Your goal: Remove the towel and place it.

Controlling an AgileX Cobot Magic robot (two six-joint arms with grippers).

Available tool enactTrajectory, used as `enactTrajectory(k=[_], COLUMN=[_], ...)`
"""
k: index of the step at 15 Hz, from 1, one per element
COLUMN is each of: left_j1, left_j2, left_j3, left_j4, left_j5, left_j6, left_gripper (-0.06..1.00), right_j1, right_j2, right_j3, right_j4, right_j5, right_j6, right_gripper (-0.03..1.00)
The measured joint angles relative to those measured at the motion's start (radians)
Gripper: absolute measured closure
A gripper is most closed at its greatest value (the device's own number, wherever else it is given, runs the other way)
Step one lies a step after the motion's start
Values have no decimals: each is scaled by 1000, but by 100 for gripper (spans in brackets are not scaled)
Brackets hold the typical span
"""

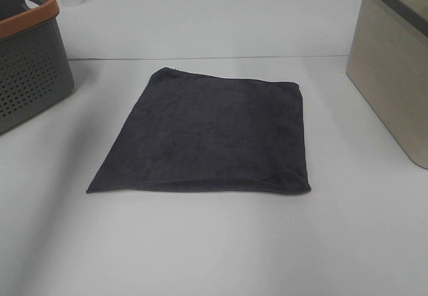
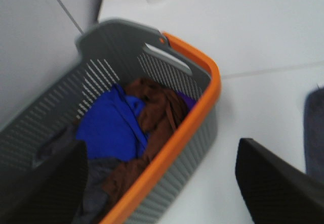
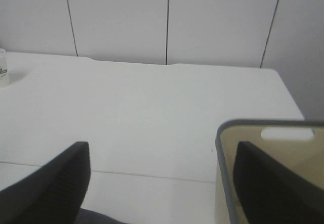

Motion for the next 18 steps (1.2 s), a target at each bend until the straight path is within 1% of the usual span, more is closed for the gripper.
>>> enactTrajectory(k=[1, 2, 4, 5, 6, 7, 8, 9, 10, 12, 13, 14, 16, 18], left_j1=[0, 0, 0, 0, 0, 1, 4, 34, 53, 136, 170, 196, 204, 204], left_j2=[52, 70, 81, 81, 81, 81, 81, 81, 81, 81, 81, 77, 48, -22], left_j3=[-69, -95, -123, -128, -130, -130, -130, -130, -130, -131, -131, -131, -118, -62], left_j4=[-154, -184, -226, -249, -272, -299, -312, -387, -414, -484, -490, -490, -496, -509], left_j5=[117, 150, 199, 222, 261, 307, 321, 349, 359, 417, 460, 487, 490, 490], left_j6=[119, 137, 152, 155, 172, 191, 195, 207, 215, 240, 240, 240, 240, 241], left_gripper=[19, 19, 19, 19, 19, 19, 19, 19, 19, 19, 19, 19, 19, 19], right_j1=[-72, -93, -96, -96, -96, -96, -96, -96, -96, -96, -96, -96, -96, -96], right_j2=[29, 64, 154, 199, 236, 253, 276, 282, 282, 265, 255, 244, 200, 129], right_j3=[-29, -71, -230, -310, -385, -422, -479, -522, -528, -536, -536, -536, -514, -430], right_j4=[43, 18, -116, -176, -239, -268, -313, -374, -392, -485, -524, -550, -565, -564], right_j5=[145, 275, 605, 738, 847, 899, 985, 1061, 1078, 1156, 1185, 1194, 1199, 1200], right_j6=[109, 154, 229, 271, 307, 323, 341, 358, 359, 364, 365, 382, 409, 409], right_gripper=[20, 20, 20, 20, 20, 20, 21, 21, 21, 21, 21, 21, 21, 21])
